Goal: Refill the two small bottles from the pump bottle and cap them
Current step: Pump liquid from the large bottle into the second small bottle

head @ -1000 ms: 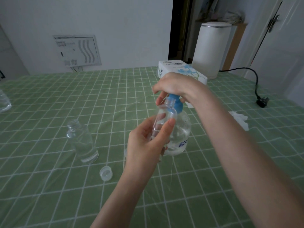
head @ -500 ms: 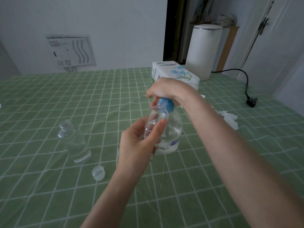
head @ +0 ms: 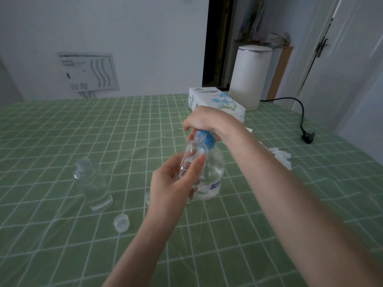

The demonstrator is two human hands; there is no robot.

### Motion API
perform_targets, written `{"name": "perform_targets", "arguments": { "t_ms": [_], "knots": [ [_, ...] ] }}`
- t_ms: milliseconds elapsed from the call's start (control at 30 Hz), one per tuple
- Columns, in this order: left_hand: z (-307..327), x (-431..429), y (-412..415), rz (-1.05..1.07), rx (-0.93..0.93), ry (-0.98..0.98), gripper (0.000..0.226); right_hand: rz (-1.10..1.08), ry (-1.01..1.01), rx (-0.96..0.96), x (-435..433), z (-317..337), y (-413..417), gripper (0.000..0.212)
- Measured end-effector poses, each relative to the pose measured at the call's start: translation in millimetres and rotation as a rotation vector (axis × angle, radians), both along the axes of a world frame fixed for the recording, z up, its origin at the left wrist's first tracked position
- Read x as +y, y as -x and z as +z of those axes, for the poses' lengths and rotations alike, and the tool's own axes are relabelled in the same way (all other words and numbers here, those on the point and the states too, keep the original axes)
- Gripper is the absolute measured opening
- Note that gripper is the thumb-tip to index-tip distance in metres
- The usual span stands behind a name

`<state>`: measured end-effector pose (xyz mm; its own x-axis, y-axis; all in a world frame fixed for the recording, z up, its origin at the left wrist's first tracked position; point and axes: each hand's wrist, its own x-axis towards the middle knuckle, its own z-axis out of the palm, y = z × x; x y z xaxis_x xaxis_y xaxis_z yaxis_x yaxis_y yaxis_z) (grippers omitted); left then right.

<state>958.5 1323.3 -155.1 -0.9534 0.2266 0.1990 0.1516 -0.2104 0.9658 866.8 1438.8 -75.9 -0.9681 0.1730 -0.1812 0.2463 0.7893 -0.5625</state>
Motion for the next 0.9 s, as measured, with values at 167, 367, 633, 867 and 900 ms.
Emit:
{"name": "perform_targets", "arguments": {
  "t_ms": [167, 367, 633, 867, 900],
  "knots": [
    [-2.1, -1.0, -1.7, -0.004, -0.004, 0.012, 0.029, -0.013, 0.016, -0.019, -1.1, -5.6, 0.4, 0.033],
    [-3.6, 0.7, 1.0, 0.028, -0.01, 0.012, 0.028, -0.018, 0.028, 0.012, 0.7, -5.6, 1.6, 0.025],
    [-0.3, 1.3, 1.7, 0.006, 0.01, -0.025, 0.017, -0.018, -0.014, 0.059, 0.5, 6.0, -3.2, 0.011],
    [-2.4, 1.2, 0.2, 0.012, 0.019, -0.025, 0.021, -0.009, 0.037, 0.022, 0.6, 0.0, 0.0, 0.026],
    [-3.1, 1.1, -0.2, 0.014, 0.019, -0.02, 0.021, -0.008, 0.049, 0.019, 0.7, -2.0, 0.4, 0.028]
  ]
}}
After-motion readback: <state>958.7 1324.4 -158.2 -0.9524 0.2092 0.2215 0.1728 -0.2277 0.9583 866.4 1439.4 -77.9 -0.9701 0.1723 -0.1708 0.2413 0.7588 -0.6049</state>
